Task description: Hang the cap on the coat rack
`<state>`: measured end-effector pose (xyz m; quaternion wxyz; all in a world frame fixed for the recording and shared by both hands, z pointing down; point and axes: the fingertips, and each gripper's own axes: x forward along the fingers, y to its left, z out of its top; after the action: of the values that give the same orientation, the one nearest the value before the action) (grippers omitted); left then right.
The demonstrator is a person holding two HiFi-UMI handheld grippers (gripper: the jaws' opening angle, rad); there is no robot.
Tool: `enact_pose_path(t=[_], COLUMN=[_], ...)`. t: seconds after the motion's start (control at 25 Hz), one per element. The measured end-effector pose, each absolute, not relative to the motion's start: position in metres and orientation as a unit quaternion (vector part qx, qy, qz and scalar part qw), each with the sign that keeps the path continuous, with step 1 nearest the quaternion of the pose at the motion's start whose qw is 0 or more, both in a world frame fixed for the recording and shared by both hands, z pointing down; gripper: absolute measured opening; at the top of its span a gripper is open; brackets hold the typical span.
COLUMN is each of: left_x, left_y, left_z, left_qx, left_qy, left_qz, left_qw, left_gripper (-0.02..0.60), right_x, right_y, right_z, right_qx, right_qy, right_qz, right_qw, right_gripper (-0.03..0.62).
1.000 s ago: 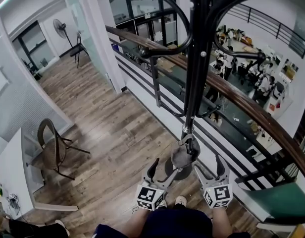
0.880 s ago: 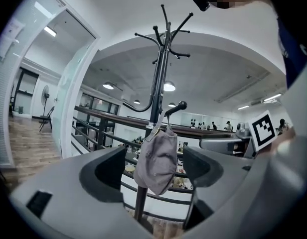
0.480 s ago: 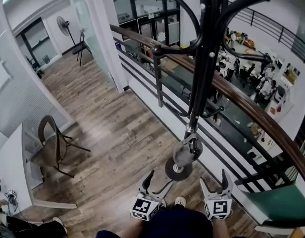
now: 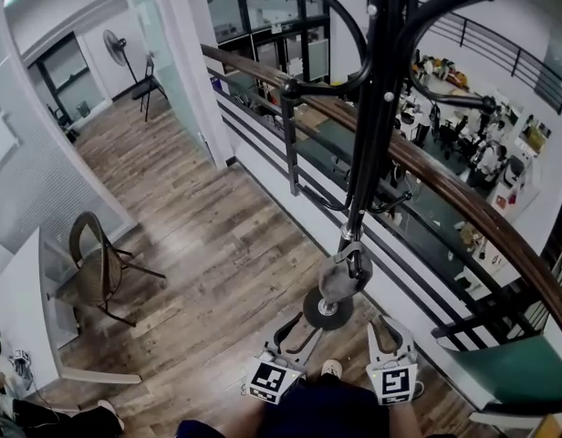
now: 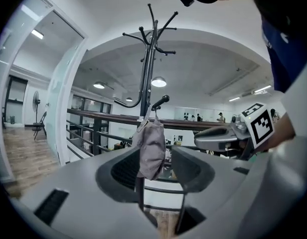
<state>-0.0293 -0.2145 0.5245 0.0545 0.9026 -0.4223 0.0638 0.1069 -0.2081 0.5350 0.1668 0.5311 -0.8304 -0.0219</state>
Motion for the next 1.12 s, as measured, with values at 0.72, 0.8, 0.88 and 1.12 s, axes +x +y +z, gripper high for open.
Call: enact_pose_path(t=[0.72,0.8,0.88,1.12], left_x=[-0.041,-0.041,-0.040,-0.041], left_y=[-0.213,-0.215,-0.216,-0.221], left_z=[0.539,0.539,0.538,0.538], left_qx=[0.897,0.897,0.897,0.896], left_qy=[-0.427,-0.427,-0.427,-0.429], left_qz=[0.070,0.071,0.072,0.072], left_qw=[0.092,0.089,0.087,0.088], left_gripper=[0.003,0.003,0.003,0.003], right_x=[0.100,0.101,0.101,0.103], right_y=[-0.209,-0.211,-0.212,-0.216], right_z=[0.537,0.537,0.538,0.541], right_qx=[0.531,0.532,0.531,0.532], right_qy=[-0.829,-0.828,-0.827,-0.827], right_qz=[-0.018,-0.019,-0.019,-0.015], right_qw=[0.175,0.178,0.182,0.182], right_gripper=[0.009,0.009,0.009,0.009])
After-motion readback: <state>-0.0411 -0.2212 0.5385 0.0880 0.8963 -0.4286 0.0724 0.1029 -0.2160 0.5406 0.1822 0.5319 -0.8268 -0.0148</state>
